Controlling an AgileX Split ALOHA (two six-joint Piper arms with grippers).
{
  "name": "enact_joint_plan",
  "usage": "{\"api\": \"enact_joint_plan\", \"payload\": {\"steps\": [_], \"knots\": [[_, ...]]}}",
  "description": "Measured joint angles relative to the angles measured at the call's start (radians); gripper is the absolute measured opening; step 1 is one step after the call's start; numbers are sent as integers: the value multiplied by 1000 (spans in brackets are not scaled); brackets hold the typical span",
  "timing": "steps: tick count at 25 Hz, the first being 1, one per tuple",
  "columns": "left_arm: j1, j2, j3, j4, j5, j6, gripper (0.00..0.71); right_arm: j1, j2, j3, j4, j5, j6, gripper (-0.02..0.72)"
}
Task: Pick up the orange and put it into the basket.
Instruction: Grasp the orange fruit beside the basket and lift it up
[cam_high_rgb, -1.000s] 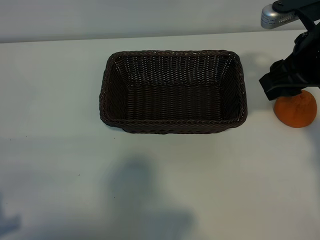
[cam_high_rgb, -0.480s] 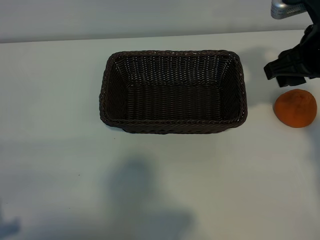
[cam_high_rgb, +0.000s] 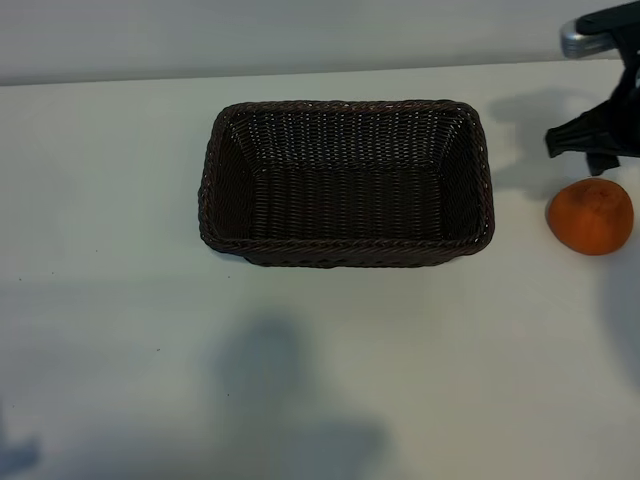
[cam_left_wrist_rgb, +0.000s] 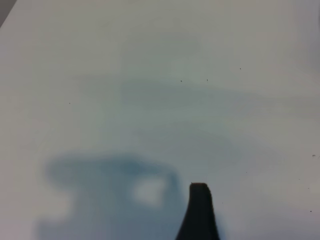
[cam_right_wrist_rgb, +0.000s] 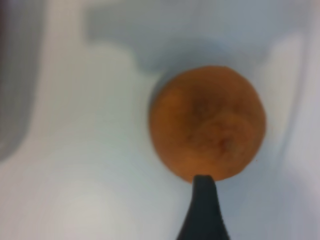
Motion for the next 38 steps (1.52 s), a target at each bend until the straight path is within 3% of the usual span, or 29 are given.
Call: {"api": "enact_joint_plan", "payload": {"steps": [3,11,26,38], "knots": [[0,0,0,0,0,0,586,-33,24,0,10,-5,-14,526],[0,0,0,0,0,0,586,-49,31,0,134,-10,-114,527],[0,0,0,0,0,0,586,-49,135,-4,136,-13,-142,527],[0,0,0,0,0,0,586,-50,234,-5,136,-76,-148,527]]}}
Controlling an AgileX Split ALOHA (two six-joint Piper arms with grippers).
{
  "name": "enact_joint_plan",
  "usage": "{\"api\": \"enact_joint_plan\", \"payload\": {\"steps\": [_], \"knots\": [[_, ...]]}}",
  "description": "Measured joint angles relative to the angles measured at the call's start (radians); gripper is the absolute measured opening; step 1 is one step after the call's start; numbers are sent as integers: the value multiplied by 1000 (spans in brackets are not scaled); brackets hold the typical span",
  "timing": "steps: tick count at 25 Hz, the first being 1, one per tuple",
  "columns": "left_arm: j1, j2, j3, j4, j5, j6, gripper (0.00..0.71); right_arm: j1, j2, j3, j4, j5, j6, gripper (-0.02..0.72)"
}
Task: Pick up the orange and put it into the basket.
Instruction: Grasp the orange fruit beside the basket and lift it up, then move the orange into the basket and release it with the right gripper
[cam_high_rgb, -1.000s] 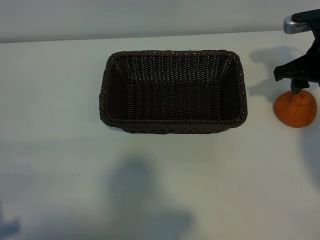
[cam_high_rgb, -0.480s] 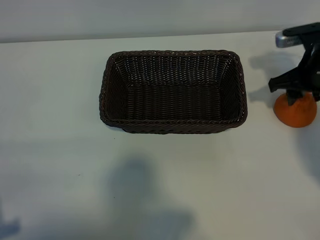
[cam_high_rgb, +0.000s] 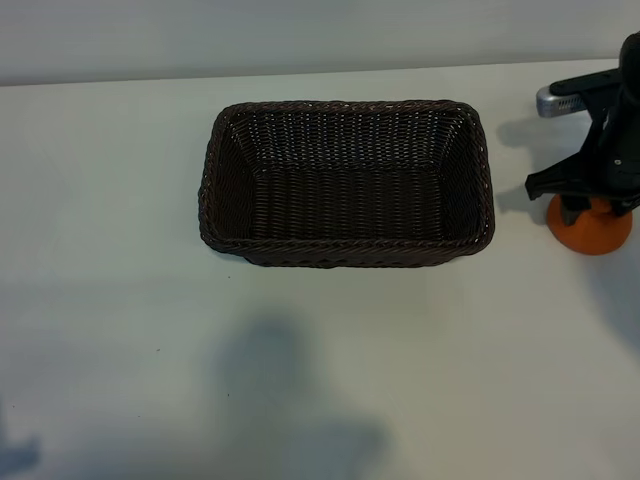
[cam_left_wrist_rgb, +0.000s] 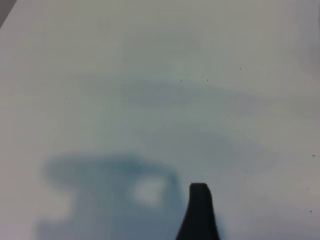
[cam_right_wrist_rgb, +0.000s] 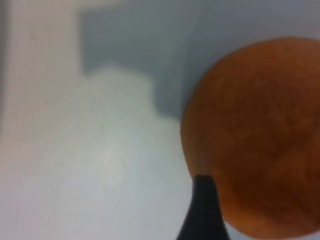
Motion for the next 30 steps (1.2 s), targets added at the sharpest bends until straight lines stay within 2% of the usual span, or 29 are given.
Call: {"api": "enact_joint_plan", "payload": {"steps": [3,6,9,14,23,30], "knots": [[0,0,0,0,0,0,586,0,11,0,0,-17,0,524],[0,0,0,0,0,0,586,0,18,0,0,-34,0,476],[0,0,0,0,0,0,586,0,30,0,-1,-45,1,358],[-7,0,0,0,0,0,586,0,55,-2,-3,-63,1,102],[-10,0,0,0,0,0,586,0,47,-3,-4,-57,1,87],[-10,0,0,0,0,0,586,0,-60,-1,-11,-39,1,71]]}}
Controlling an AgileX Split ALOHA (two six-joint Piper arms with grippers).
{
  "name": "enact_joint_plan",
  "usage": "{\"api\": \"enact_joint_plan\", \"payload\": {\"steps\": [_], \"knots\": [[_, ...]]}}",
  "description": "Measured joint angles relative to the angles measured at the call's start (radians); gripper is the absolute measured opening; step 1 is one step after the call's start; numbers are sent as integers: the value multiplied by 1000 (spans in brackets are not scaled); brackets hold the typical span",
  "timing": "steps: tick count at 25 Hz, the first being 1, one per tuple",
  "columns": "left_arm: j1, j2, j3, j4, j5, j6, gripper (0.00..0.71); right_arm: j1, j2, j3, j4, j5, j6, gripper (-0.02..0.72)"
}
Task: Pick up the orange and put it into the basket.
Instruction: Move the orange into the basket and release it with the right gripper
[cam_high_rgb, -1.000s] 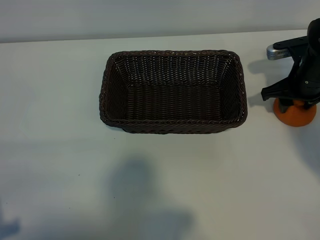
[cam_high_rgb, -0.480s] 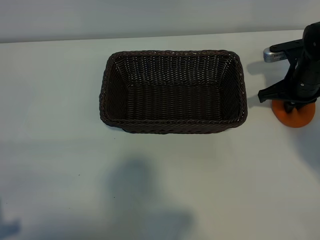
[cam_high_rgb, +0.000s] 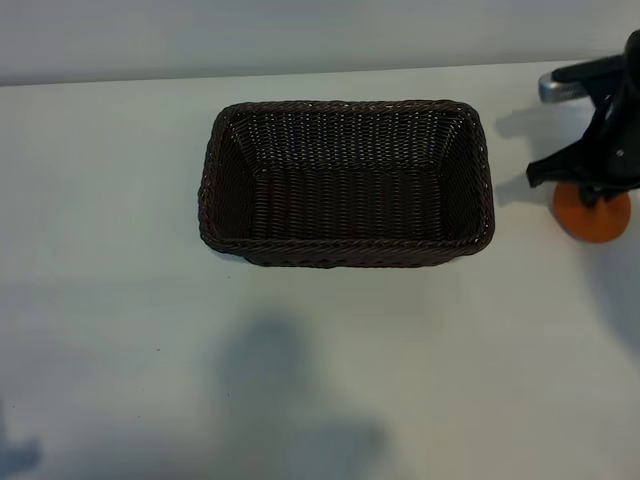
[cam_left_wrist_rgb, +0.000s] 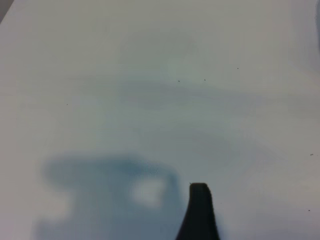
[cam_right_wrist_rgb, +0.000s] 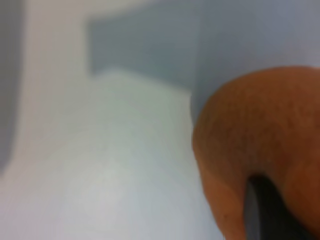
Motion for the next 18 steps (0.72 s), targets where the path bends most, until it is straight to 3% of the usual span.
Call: {"api": "enact_joint_plan", "payload": {"steps": [18], "knots": [[0,0,0,0,0,0,586,0,-198,0,2,5,1,69]]}}
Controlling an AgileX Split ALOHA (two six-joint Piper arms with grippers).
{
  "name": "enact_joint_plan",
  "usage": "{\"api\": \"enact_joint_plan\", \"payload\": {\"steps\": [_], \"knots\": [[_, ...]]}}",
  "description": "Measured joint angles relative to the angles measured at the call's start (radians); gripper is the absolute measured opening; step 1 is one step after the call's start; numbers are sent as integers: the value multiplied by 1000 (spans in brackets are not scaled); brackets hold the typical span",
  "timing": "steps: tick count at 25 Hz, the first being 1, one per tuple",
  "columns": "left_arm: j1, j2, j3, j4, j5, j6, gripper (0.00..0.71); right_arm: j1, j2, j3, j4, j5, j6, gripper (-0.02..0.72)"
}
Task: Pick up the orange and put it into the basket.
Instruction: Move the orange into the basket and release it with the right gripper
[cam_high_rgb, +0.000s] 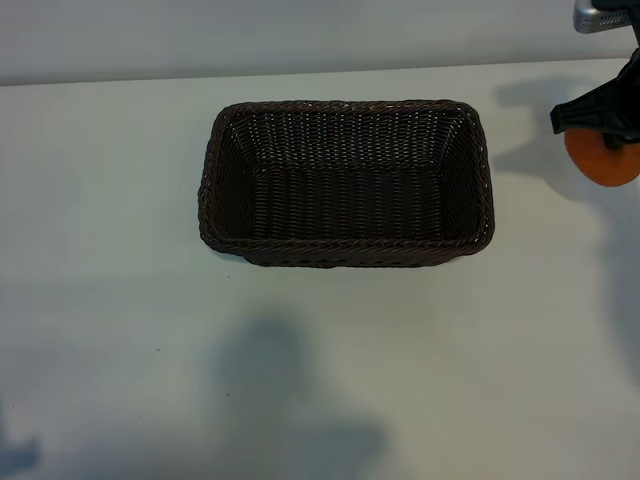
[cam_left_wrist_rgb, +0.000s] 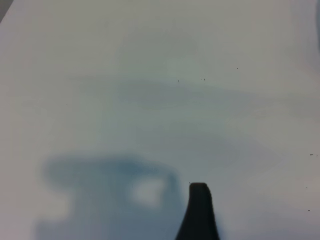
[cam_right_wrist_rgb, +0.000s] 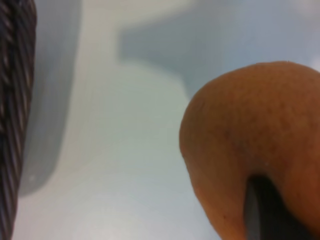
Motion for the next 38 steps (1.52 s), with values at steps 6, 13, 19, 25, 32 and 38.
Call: {"api": "enact_joint_plan", "payload": {"steps": [6,13,19,25,32,38], "knots": [[0,0,0,0,0,0,586,0,-20,0,9,16,0,68],[0,0,0,0,0,0,586,0,-46,-94,56,132,0,68],[0,0,0,0,0,0,586,83,-47,-178,104,165,-25,68],[0,0,0,0,0,0,586,278,-46,-220,132,165,-28,68],[0,0,0,0,0,0,586,386,-30,-225,138,136,-28,68],[0,0,0,0,0,0,586,387,55,-229,131,87,-65,68]]}}
